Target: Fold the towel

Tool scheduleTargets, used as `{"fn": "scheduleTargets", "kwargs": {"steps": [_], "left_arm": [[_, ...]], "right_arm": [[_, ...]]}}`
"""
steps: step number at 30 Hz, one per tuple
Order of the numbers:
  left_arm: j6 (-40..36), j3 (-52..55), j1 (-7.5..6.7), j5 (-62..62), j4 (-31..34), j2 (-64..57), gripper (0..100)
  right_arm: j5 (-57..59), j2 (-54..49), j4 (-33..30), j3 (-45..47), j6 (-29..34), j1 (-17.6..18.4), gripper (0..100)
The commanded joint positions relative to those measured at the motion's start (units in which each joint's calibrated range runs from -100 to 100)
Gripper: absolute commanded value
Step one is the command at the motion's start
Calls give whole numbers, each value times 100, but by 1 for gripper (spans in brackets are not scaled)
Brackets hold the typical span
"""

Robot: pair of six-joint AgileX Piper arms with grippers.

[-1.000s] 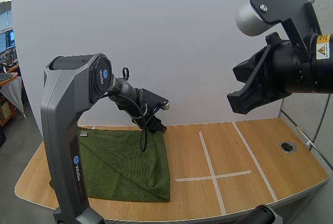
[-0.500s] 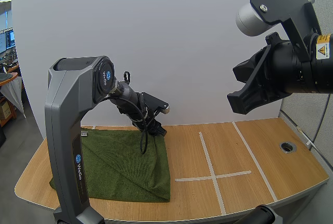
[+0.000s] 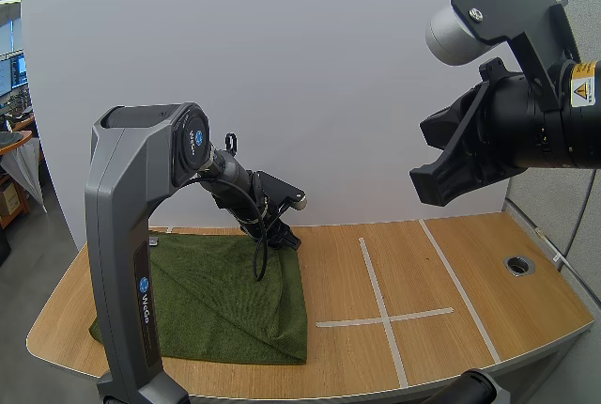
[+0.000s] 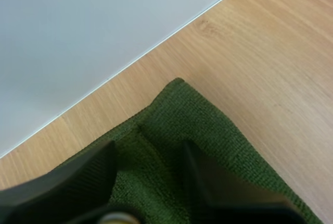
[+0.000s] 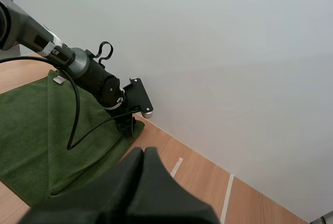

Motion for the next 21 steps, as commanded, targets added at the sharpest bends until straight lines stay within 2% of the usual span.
{"fn": "scheduleTargets", "kwargs": {"steps": [1,3,5,15,21], "left_arm": [[-16,-42,-5,77,36,-24,27],[-16,-42,-5,92,36,-24,11],[-16,-42,-5,137,36,-24,0],[-16,-42,-5,440,36,-247,0],[-206,-42,-5,1201,36,-756,0]], "right_arm": [[0,-45,10,24,6,-20,0],[0,-45,10,24,6,-20,0],[0,-45,10,24,6,-20,0],[0,-45,10,24,6,-20,0],[0,-45,-103,24,6,-20,0]]}}
